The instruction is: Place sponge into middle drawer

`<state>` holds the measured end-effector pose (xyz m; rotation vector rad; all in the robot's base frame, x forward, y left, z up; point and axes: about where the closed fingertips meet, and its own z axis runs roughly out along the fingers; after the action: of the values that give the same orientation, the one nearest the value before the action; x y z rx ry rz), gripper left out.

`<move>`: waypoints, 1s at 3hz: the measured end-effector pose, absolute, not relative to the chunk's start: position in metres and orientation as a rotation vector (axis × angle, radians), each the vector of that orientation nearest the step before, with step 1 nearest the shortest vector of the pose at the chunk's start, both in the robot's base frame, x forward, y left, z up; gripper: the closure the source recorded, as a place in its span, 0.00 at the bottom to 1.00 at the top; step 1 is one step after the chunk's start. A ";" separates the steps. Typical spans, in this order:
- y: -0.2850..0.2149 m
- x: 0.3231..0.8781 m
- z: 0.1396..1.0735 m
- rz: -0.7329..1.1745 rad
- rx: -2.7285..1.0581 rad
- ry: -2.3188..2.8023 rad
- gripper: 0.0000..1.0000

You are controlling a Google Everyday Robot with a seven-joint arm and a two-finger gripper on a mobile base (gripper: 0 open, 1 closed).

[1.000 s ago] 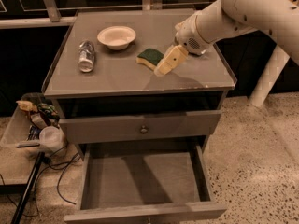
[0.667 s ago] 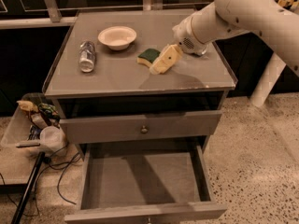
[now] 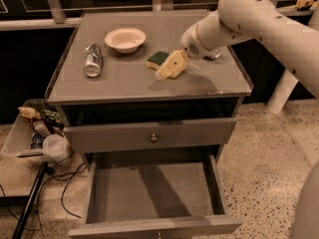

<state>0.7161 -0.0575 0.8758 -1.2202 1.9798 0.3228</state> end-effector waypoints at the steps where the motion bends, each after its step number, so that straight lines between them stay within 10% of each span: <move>1: -0.060 0.726 0.859 0.338 -1.196 2.022 0.00; 3: -0.064 0.739 0.837 0.375 -1.155 2.074 0.00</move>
Offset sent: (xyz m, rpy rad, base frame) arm 0.0253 -0.0143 -0.0410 0.0137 0.0829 -0.0750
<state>0.7391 -0.0642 0.8368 -1.1546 2.0735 0.3747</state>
